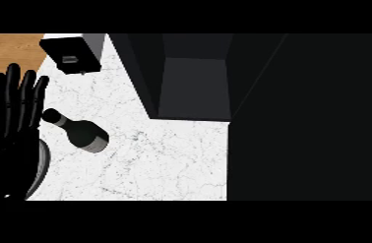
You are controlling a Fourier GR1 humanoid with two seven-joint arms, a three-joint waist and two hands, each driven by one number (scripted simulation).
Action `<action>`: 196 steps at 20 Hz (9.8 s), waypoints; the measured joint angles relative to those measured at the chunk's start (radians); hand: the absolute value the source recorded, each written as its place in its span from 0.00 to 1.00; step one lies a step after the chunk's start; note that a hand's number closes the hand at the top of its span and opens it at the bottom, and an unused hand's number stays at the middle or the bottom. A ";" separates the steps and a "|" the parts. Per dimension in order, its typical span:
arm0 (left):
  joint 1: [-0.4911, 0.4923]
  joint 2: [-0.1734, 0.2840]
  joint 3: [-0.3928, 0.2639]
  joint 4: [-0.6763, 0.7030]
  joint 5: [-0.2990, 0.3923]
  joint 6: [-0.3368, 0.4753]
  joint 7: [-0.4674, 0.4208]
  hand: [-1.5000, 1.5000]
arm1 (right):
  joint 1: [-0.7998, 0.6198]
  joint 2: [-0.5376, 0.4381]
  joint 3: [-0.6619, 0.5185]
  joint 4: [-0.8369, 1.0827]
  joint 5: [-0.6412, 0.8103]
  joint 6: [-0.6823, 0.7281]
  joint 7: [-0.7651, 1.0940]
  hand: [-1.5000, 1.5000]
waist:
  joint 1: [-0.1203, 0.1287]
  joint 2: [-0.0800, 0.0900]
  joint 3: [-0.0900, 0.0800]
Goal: Pick up the wine, place it into the cabinet and close the cabinet
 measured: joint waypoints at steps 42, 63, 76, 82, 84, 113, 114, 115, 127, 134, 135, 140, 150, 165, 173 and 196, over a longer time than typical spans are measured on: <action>-0.104 -0.106 -0.335 -0.150 -0.331 0.622 0.532 0.00 | 0.043 0.002 0.172 -0.381 -0.036 0.030 0.517 0.00 | -0.024 0.008 0.037; 0.071 -0.033 0.008 -0.182 -0.026 0.477 0.448 0.00 | -0.002 0.003 0.203 -0.395 -0.025 -0.011 0.591 0.00 | -0.026 0.008 0.036; 0.177 -0.076 0.117 0.056 0.178 0.304 0.194 0.00 | -0.030 -0.016 0.177 -0.396 -0.028 -0.010 0.625 0.00 | -0.026 0.008 0.036; 0.185 -0.086 0.171 0.171 0.211 0.256 0.076 0.00 | -0.055 -0.027 0.163 -0.399 -0.031 -0.012 0.654 0.00 | -0.027 0.008 0.036; 0.175 -0.073 0.205 0.216 0.226 0.240 0.047 0.00 | -0.054 -0.025 0.153 -0.396 -0.032 -0.008 0.639 0.00 | -0.027 0.008 0.036; 0.076 -0.063 0.293 0.717 0.295 0.066 -0.295 0.00 | -0.072 -0.020 0.150 -0.397 -0.035 -0.014 0.650 0.00 | -0.028 0.008 0.036; 0.068 -0.061 0.297 0.737 0.295 0.062 -0.309 0.00 | -0.075 -0.018 0.158 -0.397 -0.035 -0.016 0.654 0.00 | -0.028 0.008 0.036; 0.063 -0.059 0.299 0.758 0.298 0.053 -0.324 0.00 | -0.077 -0.015 0.162 -0.396 -0.034 -0.017 0.651 0.00 | -0.028 0.008 0.036; -0.028 -0.052 0.299 0.969 0.294 0.035 -0.425 0.00 | -0.068 -0.008 0.165 -0.394 -0.034 -0.007 0.648 0.00 | -0.029 0.008 0.036; -0.083 -0.024 0.322 1.113 0.321 -0.020 -0.487 0.00 | -0.100 -0.013 0.151 -0.395 -0.035 -0.012 0.677 0.00 | -0.029 0.009 0.036; -0.080 -0.021 0.323 1.115 0.327 -0.025 -0.490 0.00 | -0.102 -0.007 0.163 -0.394 -0.033 -0.018 0.680 0.00 | -0.028 0.008 0.036; -0.107 -0.014 0.331 1.163 0.348 -0.047 -0.521 0.00 | -0.068 -0.008 0.169 -0.394 -0.031 -0.008 0.651 0.00 | -0.029 0.008 0.036; -0.172 0.000 0.298 1.279 0.341 -0.147 -0.607 1.00 | -0.078 -0.019 0.147 -0.394 -0.032 -0.006 0.657 0.00 | -0.031 0.008 0.036; -0.163 0.090 0.144 1.218 0.193 -0.265 -0.651 1.00 | -0.084 -0.025 0.122 -0.390 -0.037 0.000 0.663 0.00 | -0.028 0.006 0.038; -0.090 0.077 0.120 0.999 0.187 -0.235 -0.640 1.00 | -0.068 -0.021 0.092 -0.386 -0.047 0.027 0.636 0.00 | -0.023 0.006 0.037; -0.055 -0.077 -0.164 0.293 0.209 -0.054 -0.010 1.00 | -0.088 0.001 0.096 -0.388 -0.052 0.028 0.671 0.00 | -0.028 0.007 0.037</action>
